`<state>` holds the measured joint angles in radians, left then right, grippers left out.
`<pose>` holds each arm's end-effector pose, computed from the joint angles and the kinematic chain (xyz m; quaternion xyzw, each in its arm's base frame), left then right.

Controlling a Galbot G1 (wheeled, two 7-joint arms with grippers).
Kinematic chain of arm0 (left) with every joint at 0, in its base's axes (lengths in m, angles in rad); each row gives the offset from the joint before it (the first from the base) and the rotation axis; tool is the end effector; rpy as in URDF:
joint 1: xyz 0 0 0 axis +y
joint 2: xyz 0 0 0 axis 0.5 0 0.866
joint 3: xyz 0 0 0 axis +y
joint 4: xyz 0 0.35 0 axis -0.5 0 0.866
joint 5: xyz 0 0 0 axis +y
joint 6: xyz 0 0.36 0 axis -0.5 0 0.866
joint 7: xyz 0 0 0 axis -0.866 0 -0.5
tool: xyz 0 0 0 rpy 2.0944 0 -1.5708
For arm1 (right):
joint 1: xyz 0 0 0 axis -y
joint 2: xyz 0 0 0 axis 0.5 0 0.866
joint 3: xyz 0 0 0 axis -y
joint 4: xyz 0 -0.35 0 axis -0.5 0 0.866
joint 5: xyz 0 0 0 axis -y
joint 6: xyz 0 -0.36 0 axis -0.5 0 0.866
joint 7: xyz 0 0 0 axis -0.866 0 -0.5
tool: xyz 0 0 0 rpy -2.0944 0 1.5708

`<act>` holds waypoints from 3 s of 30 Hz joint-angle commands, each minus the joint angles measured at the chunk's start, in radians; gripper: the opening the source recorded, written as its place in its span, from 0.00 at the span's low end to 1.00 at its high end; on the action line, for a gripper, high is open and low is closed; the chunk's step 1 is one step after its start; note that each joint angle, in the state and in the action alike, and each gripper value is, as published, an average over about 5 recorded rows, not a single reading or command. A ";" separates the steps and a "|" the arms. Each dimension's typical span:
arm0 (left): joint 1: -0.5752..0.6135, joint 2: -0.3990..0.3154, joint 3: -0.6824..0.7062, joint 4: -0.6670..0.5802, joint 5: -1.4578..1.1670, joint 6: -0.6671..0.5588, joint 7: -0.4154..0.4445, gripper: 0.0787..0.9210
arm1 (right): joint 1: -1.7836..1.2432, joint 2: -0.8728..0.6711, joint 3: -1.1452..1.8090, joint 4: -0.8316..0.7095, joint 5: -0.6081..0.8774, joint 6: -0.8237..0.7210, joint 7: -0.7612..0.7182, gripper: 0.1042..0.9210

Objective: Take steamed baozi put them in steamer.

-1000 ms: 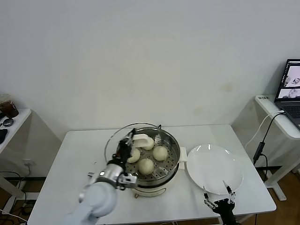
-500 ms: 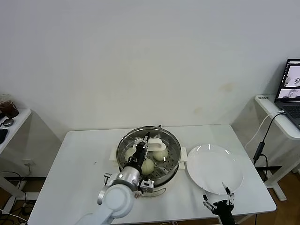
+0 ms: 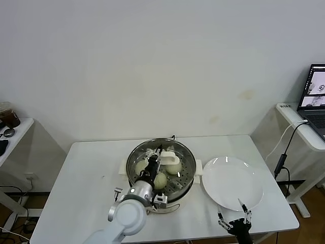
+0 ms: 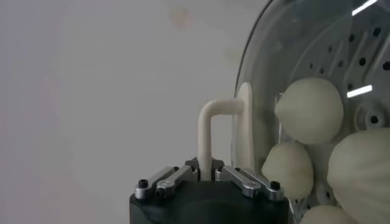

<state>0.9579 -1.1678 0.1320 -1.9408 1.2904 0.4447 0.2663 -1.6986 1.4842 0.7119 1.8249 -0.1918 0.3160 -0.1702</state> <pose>0.2902 -0.1020 -0.2576 0.1230 0.6921 0.7069 0.0785 0.1189 -0.0874 -0.4086 0.0645 -0.9809 0.1738 0.0586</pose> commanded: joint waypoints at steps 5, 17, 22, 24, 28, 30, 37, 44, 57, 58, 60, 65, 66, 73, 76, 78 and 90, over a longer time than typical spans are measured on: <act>-0.004 -0.009 0.000 0.026 -0.010 0.003 -0.008 0.11 | -0.001 -0.004 -0.006 -0.002 -0.002 0.002 -0.002 0.88; 0.010 -0.020 -0.008 0.028 -0.024 0.004 -0.024 0.11 | 0.000 -0.008 -0.009 -0.006 -0.001 0.002 -0.003 0.88; 0.042 -0.025 -0.022 -0.004 -0.060 0.011 -0.034 0.15 | 0.000 -0.009 -0.010 -0.005 -0.001 0.002 -0.003 0.88; 0.066 -0.028 -0.036 -0.023 -0.080 0.007 -0.046 0.20 | -0.001 -0.010 -0.011 -0.004 0.000 0.003 -0.003 0.88; 0.136 -0.043 -0.083 -0.074 -0.178 -0.008 -0.099 0.35 | -0.002 -0.013 -0.012 -0.003 0.001 0.004 -0.003 0.88; 0.182 -0.046 -0.109 -0.112 -0.273 -0.016 -0.137 0.41 | -0.002 -0.014 -0.014 -0.002 0.001 0.004 -0.003 0.88; 0.443 -0.047 -0.289 -0.250 -0.791 -0.236 -0.330 0.65 | -0.003 -0.013 -0.018 0.002 0.002 0.001 -0.004 0.88; 0.731 -0.053 -0.494 -0.348 -1.145 -0.532 -0.381 0.86 | -0.012 -0.022 -0.029 0.003 0.013 0.005 -0.006 0.88; 1.026 -0.172 -0.641 -0.240 -1.456 -0.625 -0.524 0.88 | -0.056 -0.075 -0.091 0.058 0.143 -0.015 -0.041 0.88; 1.020 -0.179 -0.639 -0.220 -1.458 -0.628 -0.520 0.88 | -0.056 -0.076 -0.095 0.057 0.145 -0.017 -0.041 0.88; 1.011 -0.194 -0.640 -0.184 -1.458 -0.644 -0.505 0.88 | -0.057 -0.078 -0.101 0.060 0.147 -0.018 -0.040 0.88; 1.002 -0.212 -0.661 -0.136 -1.441 -0.721 -0.429 0.88 | -0.062 -0.086 -0.122 0.071 0.162 -0.010 -0.038 0.88; 1.001 -0.214 -0.665 -0.131 -1.437 -0.731 -0.416 0.88 | -0.063 -0.088 -0.129 0.072 0.168 -0.012 -0.038 0.88; 1.001 -0.227 -0.664 -0.111 -1.439 -0.748 -0.396 0.88 | -0.066 -0.097 -0.160 0.090 0.233 -0.065 -0.034 0.88; 1.000 -0.227 -0.662 -0.106 -1.436 -0.748 -0.399 0.88 | -0.070 -0.101 -0.173 0.106 0.261 -0.098 -0.031 0.88; 0.998 -0.226 -0.662 -0.106 -1.435 -0.746 -0.402 0.88 | -0.073 -0.103 -0.182 0.116 0.270 -0.121 -0.025 0.88; 0.983 -0.222 -0.658 -0.101 -1.424 -0.738 -0.392 0.88 | -0.078 -0.110 -0.184 0.143 0.271 -0.177 0.011 0.88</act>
